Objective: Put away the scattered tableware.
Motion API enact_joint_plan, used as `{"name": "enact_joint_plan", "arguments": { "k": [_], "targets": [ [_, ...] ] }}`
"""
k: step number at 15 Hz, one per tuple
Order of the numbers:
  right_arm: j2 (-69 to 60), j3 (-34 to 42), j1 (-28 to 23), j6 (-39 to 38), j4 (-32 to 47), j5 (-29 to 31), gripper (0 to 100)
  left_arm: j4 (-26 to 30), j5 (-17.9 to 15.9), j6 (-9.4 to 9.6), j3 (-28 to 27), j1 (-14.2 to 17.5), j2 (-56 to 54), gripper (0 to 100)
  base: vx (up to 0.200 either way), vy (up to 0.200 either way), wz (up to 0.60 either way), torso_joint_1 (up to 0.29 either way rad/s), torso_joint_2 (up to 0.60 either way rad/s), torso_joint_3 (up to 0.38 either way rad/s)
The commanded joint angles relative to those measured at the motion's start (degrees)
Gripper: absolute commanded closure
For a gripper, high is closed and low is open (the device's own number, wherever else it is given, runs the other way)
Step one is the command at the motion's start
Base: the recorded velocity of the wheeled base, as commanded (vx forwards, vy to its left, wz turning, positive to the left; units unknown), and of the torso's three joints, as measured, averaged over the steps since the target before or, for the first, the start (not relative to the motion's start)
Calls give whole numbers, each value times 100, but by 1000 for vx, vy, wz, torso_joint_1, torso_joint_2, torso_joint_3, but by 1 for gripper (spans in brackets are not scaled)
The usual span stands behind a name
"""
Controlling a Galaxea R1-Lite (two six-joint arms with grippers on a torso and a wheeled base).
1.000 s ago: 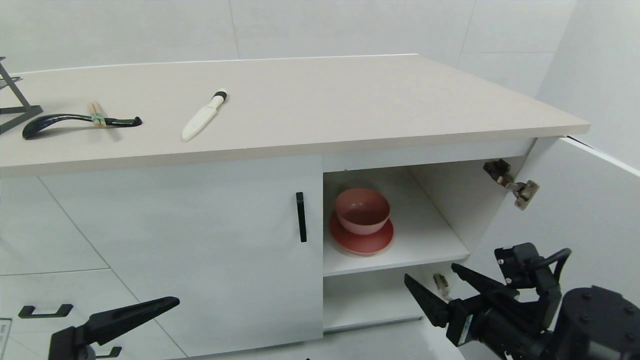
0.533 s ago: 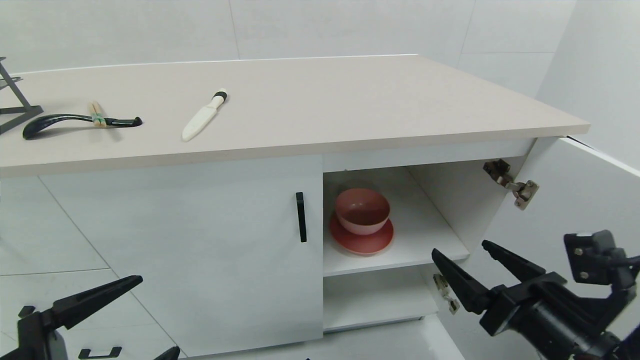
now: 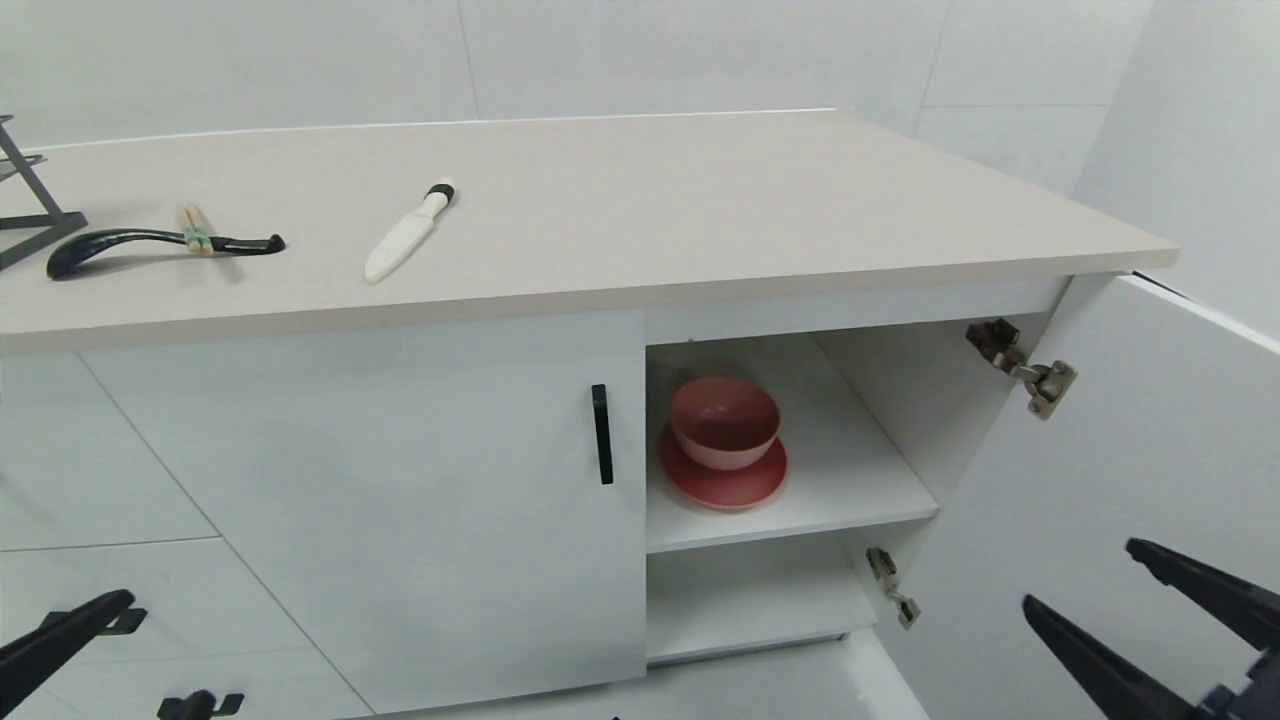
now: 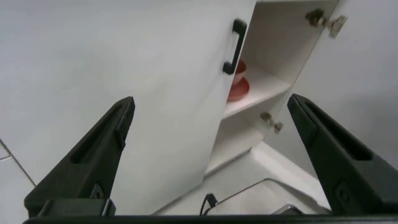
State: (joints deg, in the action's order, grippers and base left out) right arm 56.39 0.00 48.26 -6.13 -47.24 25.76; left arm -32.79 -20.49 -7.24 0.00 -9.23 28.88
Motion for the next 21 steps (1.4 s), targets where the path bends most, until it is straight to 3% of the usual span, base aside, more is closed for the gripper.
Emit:
{"name": "enact_joint_plan", "arguments": {
  "k": [1, 3, 5, 8, 13, 15, 18, 20, 21],
  "targets": [
    [-2185, 0, -590, 596, 1604, -1, 0, 71, -385, -172, 0, 589, -761, 0, 0, 0, 0, 0, 0, 0],
    [-2423, -97, -941, 763, 1595, -80, 0, 98, -394, -225, 0, 668, -1007, 0, 0, 0, 0, 0, 0, 0],
    [-2423, -123, -1249, 1123, 1604, -89, 0, 563, -403, -418, -9, 668, -1367, 0, 0, 0, 0, 0, 0, 0],
    [-2405, -123, -1601, 1211, 1595, -89, 0, 1056, -359, -480, 0, 615, -1807, 0, 0, 0, 0, 0, 0, 0],
    [-2792, -114, -2436, 1351, 1604, -89, 0, 1108, -359, -498, 0, 835, -1912, 0, 0, 0, 0, 0, 0, 0],
    [-3240, -132, -3024, 1879, 1604, -115, 0, 1223, -350, -498, 0, 993, -2035, 0, 0, 0, 0, 0, 0, 0],
    [-3697, -88, -3288, 1879, 1780, -449, 0, 1258, -350, -542, 0, 1160, -2246, 0, 0, 0, 0, 0, 0, 0],
    [-3926, -97, -3394, 1835, 2087, -449, 0, 1231, -350, -875, -9, 1292, -2361, 0, 0, 0, 0, 0, 0, 0],
    [-4049, -97, -3675, 1835, 2131, -449, 0, 1231, -350, -928, -9, 1292, -2361, 0, 0, 0, 0, 0, 0, 0]
  ]
}}
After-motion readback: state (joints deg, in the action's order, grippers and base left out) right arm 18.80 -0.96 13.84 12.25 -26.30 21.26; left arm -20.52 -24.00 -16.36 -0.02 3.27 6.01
